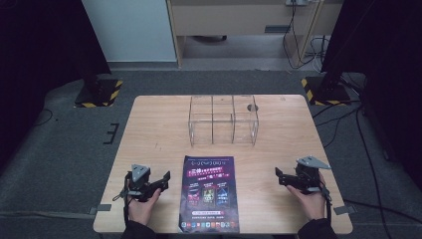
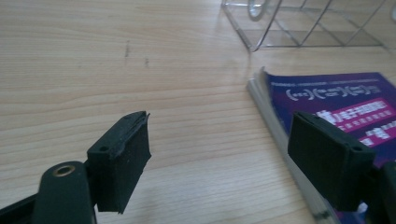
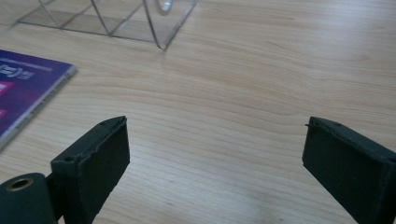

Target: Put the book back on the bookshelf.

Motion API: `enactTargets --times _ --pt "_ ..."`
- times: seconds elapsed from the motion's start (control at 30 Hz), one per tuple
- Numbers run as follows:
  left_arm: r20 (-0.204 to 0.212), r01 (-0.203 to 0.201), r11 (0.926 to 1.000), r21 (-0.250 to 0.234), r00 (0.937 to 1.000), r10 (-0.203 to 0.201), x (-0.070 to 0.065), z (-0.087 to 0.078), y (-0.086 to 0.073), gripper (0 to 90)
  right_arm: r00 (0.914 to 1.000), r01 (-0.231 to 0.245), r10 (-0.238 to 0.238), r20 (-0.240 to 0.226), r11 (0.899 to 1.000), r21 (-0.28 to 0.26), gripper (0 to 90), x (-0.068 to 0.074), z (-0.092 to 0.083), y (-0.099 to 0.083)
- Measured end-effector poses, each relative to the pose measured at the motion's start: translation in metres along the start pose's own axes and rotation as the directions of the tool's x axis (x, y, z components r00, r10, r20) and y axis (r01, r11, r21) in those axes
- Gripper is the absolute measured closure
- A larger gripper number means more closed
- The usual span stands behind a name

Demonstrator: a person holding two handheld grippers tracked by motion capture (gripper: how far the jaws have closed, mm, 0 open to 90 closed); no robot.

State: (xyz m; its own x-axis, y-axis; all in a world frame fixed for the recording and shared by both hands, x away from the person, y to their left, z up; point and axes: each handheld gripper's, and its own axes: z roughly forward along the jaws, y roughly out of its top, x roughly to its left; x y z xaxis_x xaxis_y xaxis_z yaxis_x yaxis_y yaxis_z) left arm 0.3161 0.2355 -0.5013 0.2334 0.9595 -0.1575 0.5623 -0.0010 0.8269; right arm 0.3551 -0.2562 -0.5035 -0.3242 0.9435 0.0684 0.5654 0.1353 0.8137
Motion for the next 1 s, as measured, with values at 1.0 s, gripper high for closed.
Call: enactTargets --times 1.0 --pt "0.088 -0.065 0.9956 0.067 0.9944 0.059 -0.039 0.021 -0.010 26.8 0.9848 0.058 -0.059 -0.163 0.998 -0.013 10.4 0.063 0.012 0.020"
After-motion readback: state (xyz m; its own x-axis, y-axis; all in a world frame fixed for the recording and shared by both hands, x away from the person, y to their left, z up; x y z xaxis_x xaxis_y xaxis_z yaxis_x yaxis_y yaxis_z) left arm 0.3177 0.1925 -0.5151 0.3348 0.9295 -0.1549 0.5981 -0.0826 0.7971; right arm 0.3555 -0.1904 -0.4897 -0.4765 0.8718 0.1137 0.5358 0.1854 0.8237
